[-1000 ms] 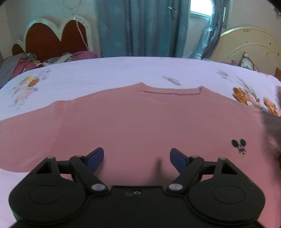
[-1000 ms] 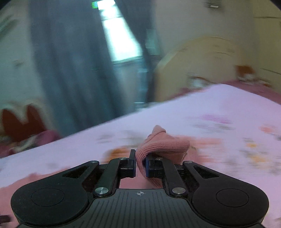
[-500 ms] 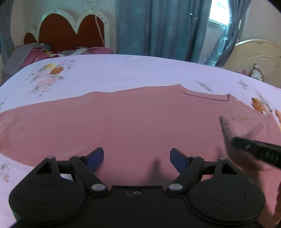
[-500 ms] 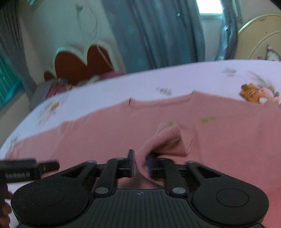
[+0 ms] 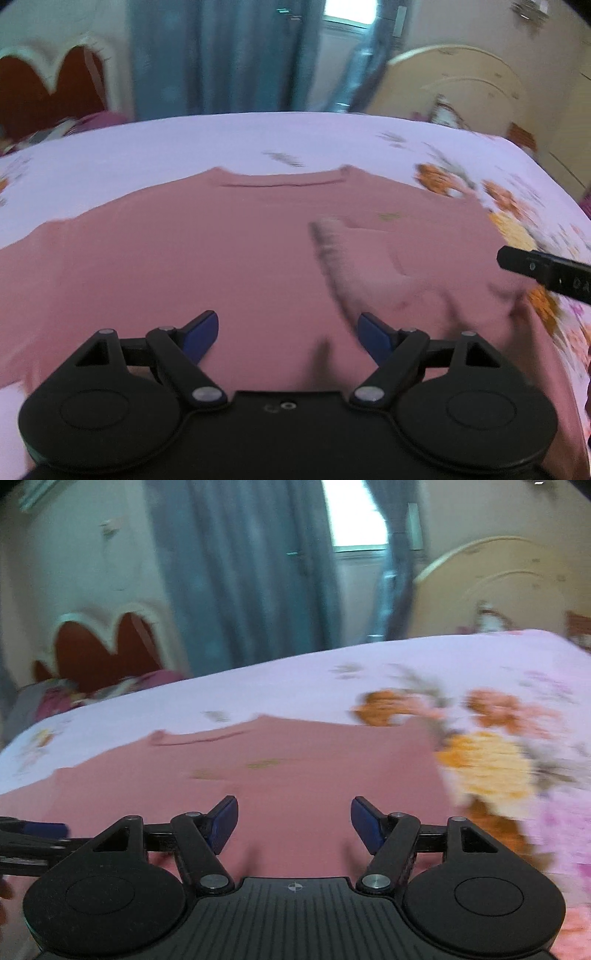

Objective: Fold small clothes
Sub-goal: 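Carry the held sleeve across the sweater body and open the right gripper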

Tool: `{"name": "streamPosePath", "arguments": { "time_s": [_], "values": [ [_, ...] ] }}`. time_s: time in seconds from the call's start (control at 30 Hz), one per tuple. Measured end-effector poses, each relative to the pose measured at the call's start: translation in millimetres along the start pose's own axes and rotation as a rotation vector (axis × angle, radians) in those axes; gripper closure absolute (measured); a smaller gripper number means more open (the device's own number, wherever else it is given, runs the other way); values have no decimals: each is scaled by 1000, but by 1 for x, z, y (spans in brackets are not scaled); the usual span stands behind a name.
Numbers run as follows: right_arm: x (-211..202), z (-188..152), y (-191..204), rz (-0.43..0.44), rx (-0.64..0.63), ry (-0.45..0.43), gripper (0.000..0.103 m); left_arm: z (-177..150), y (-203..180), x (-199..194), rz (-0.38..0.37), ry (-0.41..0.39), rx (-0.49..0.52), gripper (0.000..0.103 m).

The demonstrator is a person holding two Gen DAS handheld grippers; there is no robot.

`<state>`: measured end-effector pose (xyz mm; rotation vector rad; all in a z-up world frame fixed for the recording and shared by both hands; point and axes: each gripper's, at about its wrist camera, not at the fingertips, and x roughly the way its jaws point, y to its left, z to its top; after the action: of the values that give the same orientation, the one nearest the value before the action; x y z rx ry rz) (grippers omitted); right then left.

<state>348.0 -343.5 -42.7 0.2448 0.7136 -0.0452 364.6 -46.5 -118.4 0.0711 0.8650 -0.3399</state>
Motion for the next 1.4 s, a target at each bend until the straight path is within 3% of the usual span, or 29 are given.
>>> {"name": "streamPosePath", "arguments": {
  "time_s": [0.17,0.33,0.4,0.47,0.53,0.57,0.63,0.7,0.77,0.8,0.87,0.93,1.03,1.13,1.23,1.4],
  "values": [
    [-11,-13,-40,-112,24,16,36,-2,-38,15,-35,7,70,21],
    [-19,-27,-59,-162,41,37,36,0,-61,40,47,-7,124,24],
    [-18,-31,-62,-173,32,47,36,1,-59,52,75,1,117,41],
    [-12,-33,-64,-170,34,57,37,2,-49,58,57,5,63,47],
    [-6,-34,-65,-160,33,67,50,4,-41,59,55,-9,19,50],
    [0,-33,-64,-154,31,72,51,5,-39,58,60,-21,10,57],
    [12,-31,-63,-152,25,76,52,7,-34,56,27,-51,-4,83],
    [23,-28,-61,-141,26,77,53,11,-29,55,12,-73,-24,93],
    [32,-24,-57,-132,13,84,72,16,-23,52,5,-99,-47,94],
    [36,-23,-55,-131,8,91,87,19,-19,48,2,-114,-66,94],
    [42,-21,-54,-144,-6,94,88,25,-8,40,3,-152,-111,94],
    [42,-18,-57,-154,-7,90,99,29,5,28,22,-205,-151,94],
    [27,-12,-69,-161,21,49,99,29,24,17,47,-238,-187,94],
    [33,-22,-74,-151,45,111,99,14,31,27,66,-183,-182,94],
    [29,-27,-77,-130,74,112,98,-3,35,44,53,-97,-209,93],
    [14,-33,-78,-117,51,145,95,-3,45,41,32,-86,-241,74]
  ]
}}
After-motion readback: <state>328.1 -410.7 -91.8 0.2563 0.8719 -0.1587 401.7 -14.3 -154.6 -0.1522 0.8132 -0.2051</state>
